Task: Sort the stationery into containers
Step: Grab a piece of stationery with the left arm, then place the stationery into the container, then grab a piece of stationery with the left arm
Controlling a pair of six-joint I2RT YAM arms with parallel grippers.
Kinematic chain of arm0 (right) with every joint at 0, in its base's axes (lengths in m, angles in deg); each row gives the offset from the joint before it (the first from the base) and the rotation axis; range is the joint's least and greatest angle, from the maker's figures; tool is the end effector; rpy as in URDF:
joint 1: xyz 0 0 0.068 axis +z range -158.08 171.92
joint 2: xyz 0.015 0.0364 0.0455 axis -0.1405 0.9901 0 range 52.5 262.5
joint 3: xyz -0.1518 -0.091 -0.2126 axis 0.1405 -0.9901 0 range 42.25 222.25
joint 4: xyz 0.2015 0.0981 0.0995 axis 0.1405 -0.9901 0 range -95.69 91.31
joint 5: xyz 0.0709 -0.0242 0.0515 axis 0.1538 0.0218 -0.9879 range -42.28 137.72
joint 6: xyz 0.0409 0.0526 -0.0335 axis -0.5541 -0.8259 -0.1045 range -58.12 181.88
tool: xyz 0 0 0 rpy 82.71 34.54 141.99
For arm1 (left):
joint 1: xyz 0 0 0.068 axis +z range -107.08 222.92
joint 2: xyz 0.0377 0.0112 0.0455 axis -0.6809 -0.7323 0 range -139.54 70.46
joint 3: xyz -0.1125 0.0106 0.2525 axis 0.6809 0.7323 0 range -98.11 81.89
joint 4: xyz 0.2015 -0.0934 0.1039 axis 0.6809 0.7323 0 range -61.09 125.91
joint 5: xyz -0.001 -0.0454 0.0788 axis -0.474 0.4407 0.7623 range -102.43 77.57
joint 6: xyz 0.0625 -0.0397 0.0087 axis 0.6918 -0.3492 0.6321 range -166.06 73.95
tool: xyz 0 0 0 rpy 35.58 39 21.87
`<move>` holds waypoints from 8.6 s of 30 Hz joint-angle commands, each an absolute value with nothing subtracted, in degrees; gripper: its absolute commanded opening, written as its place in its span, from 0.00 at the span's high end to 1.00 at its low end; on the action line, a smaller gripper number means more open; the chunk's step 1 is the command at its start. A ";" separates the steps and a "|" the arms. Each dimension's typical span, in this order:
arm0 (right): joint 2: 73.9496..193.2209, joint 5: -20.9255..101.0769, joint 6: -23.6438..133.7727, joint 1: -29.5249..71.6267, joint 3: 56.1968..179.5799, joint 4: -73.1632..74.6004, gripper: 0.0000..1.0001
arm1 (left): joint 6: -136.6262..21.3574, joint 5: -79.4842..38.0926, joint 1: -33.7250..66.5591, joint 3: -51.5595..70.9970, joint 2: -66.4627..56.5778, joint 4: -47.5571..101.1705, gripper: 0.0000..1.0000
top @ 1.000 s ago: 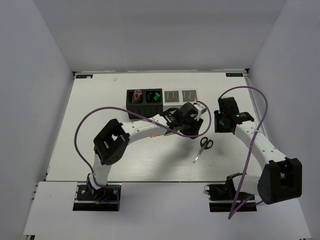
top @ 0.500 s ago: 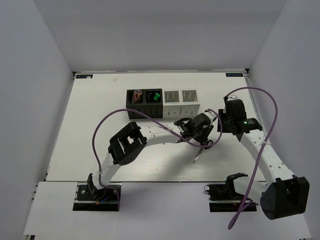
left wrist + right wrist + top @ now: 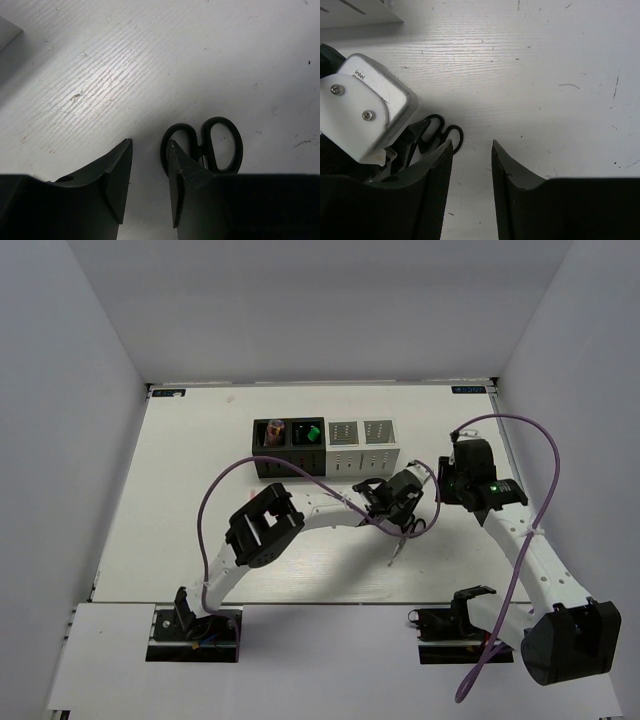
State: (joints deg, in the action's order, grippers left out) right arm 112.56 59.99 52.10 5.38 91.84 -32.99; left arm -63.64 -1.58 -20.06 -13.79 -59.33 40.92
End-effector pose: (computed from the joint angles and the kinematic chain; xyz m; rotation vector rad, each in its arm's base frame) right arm 0.2139 0.0376 0.2681 0.0295 2.3301 -0.0499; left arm 0.2410 -0.4467 0.1438 0.8423 2.2524 -0.4517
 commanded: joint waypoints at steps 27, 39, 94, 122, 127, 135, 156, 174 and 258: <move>108.40 60.38 50.10 3.62 90.77 -30.06 0.56 | -68.99 -7.86 -21.16 -17.52 -63.57 65.03 0.96; 107.53 57.83 50.89 3.08 90.24 -30.06 0.19 | -71.19 -6.29 -16.94 -10.66 -51.81 61.78 1.00; 106.73 42.53 57.66 3.09 86.64 -28.13 0.11 | -25.75 15.95 -0.24 -0.22 -42.75 -7.30 0.79; 106.73 3.70 94.36 3.53 80.14 -30.41 0.78 | -52.31 13.67 -3.85 8.23 -2.07 51.11 0.97; 111.38 -7.83 113.81 3.61 82.07 -36.39 0.78 | -62.48 3.33 10.73 25.60 11.02 67.14 0.25; 115.17 -7.57 114.88 3.88 85.05 -33.31 0.54 | -64.77 -1.80 19.36 43.11 23.44 63.72 0.10; 116.49 -2.64 119.36 5.46 81.72 -31.30 0.56 | -65.30 -2.42 20.94 44.45 24.67 64.68 0.09; 117.28 -1.77 120.76 5.55 80.93 -31.12 0.56 | -64.95 -2.50 20.94 44.53 24.15 64.86 0.09; 113.32 -4.05 125.69 5.37 83.47 -40.52 0.10 | -35.07 -12.35 -1.91 13.33 -38.35 47.80 0.73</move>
State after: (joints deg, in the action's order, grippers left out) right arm 113.34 -2.61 124.12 5.44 81.15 -39.22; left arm -34.55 -9.65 -2.19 14.21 -38.07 45.47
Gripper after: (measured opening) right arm 0.899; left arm 0.383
